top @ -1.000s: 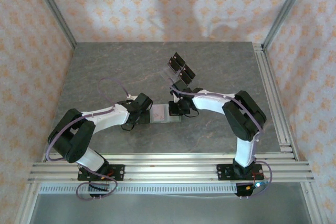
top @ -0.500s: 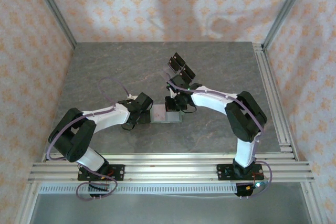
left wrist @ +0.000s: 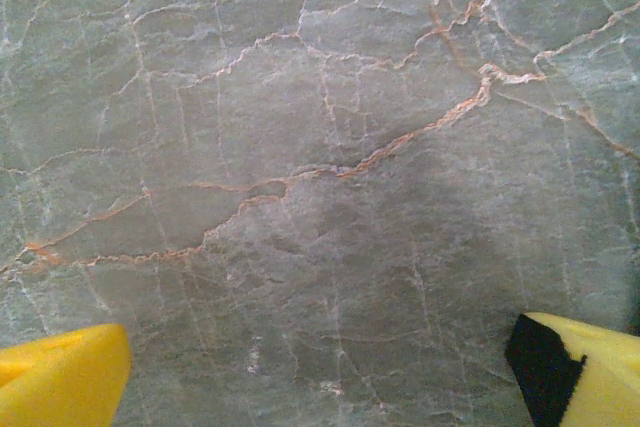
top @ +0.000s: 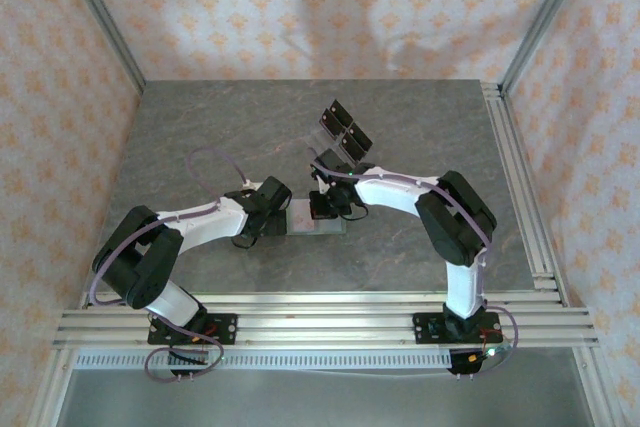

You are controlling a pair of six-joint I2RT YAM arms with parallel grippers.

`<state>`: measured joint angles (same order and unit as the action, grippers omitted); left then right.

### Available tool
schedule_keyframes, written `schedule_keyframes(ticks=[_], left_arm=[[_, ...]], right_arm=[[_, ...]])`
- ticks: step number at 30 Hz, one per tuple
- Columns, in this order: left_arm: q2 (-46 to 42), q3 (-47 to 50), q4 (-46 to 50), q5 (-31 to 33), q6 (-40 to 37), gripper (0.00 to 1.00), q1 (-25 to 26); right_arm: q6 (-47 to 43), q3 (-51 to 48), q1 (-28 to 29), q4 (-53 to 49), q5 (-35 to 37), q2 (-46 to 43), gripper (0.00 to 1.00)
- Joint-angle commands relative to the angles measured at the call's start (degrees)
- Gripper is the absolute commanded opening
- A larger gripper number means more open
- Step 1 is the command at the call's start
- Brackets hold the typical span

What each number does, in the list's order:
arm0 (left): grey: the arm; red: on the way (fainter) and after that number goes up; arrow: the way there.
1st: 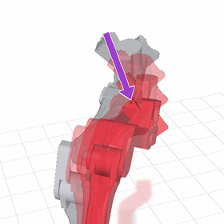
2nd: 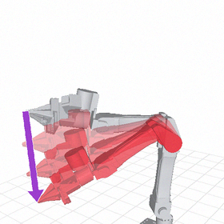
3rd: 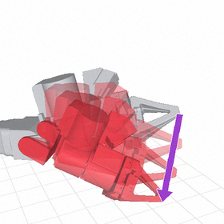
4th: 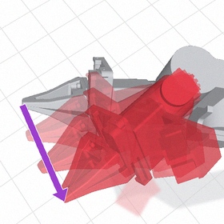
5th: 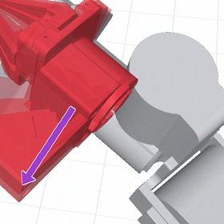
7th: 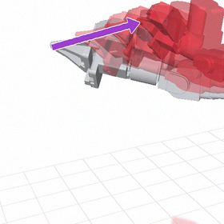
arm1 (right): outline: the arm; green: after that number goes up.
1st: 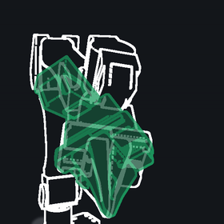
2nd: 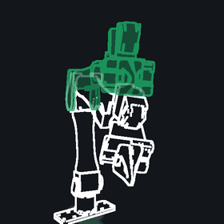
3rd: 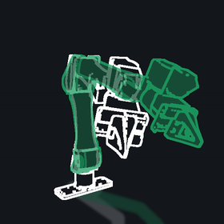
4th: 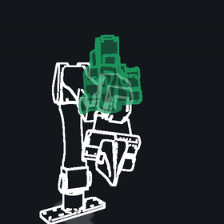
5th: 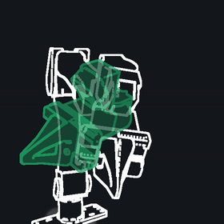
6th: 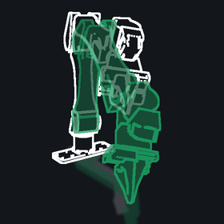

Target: Put the credit cards into the card holder

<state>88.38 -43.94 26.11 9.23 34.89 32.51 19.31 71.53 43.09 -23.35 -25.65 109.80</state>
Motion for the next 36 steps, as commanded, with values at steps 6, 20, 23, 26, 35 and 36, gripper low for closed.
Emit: schedule_keyframes(ticks=[6,20,23,26,35,36], left_arm=[[0.7,0.2,-0.9,-0.7,0.1,1.0,-0.3],[0.8,0.4,-1.3,-0.8,0.2,1.0,-0.3],[0.7,0.6,-1.4,-0.8,0.3,1.0,-0.3],[0.7,0.7,-1.4,-0.9,0.4,1.0,-0.3],[0.7,0.9,-1.6,-1.2,0.4,1.0,-0.3],[0.6,0.8,-1.6,-1.2,0.3,1.0,-0.3]], right_arm=[[1.0,-1.6,0.2,0.5,1.1,-0.7,0.0],[1.2,-1.6,0.2,0.9,-0.1,0.2,0.0],[1.1,-0.7,0.5,0.7,-0.6,0.9,0.0],[0.9,0.6,0.9,0.2,-0.8,1.7,0.0],[1.0,3.0,2.0,-0.2,-1.6,3.7,0.0],[1.0,3.0,2.0,-0.2,-1.7,3.6,0.0]])
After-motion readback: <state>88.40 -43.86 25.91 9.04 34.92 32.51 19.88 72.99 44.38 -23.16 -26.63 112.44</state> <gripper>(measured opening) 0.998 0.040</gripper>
